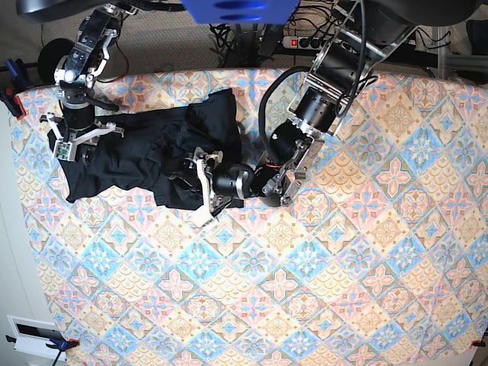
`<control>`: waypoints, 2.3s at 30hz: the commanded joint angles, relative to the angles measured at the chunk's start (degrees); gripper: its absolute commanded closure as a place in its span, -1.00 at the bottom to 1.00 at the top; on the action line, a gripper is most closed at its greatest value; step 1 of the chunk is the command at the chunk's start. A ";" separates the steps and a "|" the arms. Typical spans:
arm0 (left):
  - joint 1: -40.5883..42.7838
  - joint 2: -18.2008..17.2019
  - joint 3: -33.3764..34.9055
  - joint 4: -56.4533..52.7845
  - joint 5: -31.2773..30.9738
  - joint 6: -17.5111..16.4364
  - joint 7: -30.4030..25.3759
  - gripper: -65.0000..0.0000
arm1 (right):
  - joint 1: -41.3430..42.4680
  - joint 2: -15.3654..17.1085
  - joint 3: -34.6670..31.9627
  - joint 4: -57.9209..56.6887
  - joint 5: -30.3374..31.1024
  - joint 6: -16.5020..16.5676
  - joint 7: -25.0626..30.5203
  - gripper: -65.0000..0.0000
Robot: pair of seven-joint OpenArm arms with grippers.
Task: Layout the t-shirt on the table in an organized manner, then fold the t-shirt properly
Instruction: 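Fold the shirt end with the left gripper toward the right gripper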
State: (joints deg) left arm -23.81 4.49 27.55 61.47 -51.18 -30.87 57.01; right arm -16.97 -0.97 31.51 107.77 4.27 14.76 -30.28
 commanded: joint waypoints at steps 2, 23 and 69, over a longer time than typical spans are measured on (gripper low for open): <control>-1.37 -0.76 -0.34 0.90 -1.79 -0.47 -0.97 -0.28 | 0.31 0.40 0.10 0.85 0.25 -0.13 1.49 0.56; -1.46 -13.15 8.89 1.16 -5.39 -0.20 -4.93 1.00 | 0.49 0.40 0.01 -0.56 0.25 -0.13 1.76 0.56; -1.20 -2.51 12.41 1.08 2.61 -0.20 -17.23 1.00 | 1.02 0.93 0.45 -2.84 0.34 -0.13 1.40 0.53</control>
State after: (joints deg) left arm -23.62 1.15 40.18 61.69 -47.40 -30.44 40.77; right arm -16.34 -0.75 31.68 104.01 4.27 14.76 -30.15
